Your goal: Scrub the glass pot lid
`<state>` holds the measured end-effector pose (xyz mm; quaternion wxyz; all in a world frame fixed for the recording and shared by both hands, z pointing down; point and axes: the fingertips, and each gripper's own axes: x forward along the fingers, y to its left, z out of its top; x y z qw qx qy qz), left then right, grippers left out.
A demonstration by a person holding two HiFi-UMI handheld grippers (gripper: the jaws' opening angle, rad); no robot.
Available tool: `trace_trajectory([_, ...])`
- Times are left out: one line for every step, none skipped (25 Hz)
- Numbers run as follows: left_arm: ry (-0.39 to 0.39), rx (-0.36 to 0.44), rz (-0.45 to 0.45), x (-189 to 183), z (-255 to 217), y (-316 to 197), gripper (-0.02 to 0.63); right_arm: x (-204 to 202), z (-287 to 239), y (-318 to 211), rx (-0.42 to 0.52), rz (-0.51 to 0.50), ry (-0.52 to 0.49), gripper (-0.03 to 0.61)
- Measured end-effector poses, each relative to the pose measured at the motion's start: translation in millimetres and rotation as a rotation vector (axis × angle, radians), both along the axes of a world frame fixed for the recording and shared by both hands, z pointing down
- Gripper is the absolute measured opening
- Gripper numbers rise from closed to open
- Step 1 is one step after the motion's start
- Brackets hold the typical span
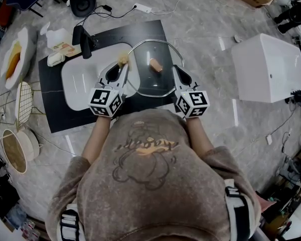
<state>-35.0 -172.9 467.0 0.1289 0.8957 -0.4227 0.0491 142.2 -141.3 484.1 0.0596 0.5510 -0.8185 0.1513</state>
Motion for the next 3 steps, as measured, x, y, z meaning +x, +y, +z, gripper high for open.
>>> trace_trajectory([-0.001,-0.001,0.000,1.4,0.4,0.7,0.063,1.0,0.2,0.4,-0.001,0.000,-0.001,0.002])
trace_trajectory([-0.002,-0.003,0.000,2.9,0.8,1.4,0.063,2.1,0.5,0.8,-0.002,0.000,-0.002,0.002])
trace_trajectory([-0.002,-0.004,0.001,4.5,1.2,2.2,0.063,3.2,0.6,1.2,-0.003,0.000,-0.003,0.002])
